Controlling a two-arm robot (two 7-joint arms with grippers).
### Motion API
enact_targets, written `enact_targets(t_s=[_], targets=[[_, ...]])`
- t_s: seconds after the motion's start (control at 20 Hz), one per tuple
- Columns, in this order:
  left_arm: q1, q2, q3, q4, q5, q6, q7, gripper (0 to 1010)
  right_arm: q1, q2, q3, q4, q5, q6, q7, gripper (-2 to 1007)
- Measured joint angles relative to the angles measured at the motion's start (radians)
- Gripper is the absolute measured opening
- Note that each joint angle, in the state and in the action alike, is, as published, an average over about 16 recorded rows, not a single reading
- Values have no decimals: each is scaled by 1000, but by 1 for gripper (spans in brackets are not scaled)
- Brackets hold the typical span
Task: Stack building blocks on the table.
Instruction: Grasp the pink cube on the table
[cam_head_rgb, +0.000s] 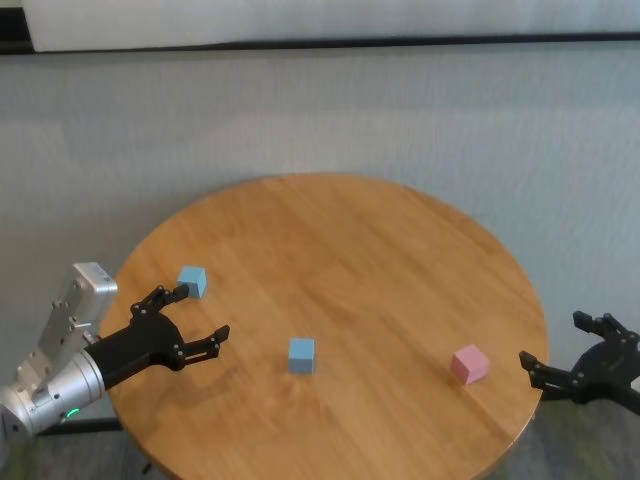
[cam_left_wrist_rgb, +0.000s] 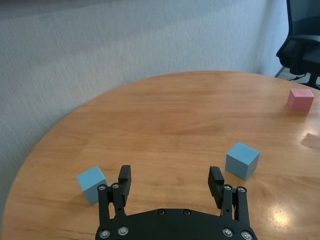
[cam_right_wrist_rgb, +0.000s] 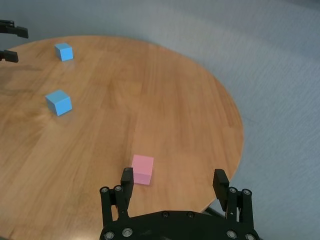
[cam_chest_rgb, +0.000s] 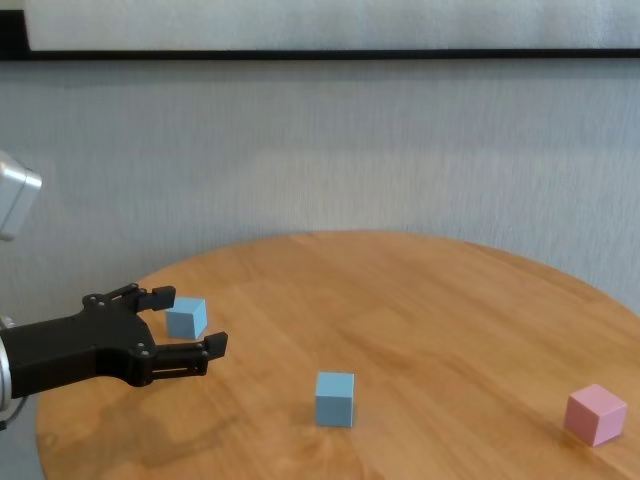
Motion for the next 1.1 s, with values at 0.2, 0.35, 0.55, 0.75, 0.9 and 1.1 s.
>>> enact_targets(t_s=[0.2, 0.35, 0.55, 0.75, 0.9, 1.1], targets=[[0, 0, 0, 0, 0, 0, 0, 1000, -8, -15, -8, 4, -19, 0, 1, 1005], [0, 0, 0, 1, 0, 0, 0, 1000, -7, -29, -19, 10, -38, 3, 2, 1005], [-1, -1, 0, 1, 0, -1, 0, 1000, 2, -50, -41, 22, -68, 11, 3, 1005], [-1, -1, 0, 1, 0, -1, 0, 1000, 22, -78, -64, 38, -98, 23, -1, 1005], [-1, -1, 0, 1, 0, -1, 0, 1000, 40, -103, -80, 51, -120, 34, -9, 1005], [-1, -1, 0, 1, 0, -1, 0, 1000, 62, -139, -98, 67, -154, 51, -31, 1005]])
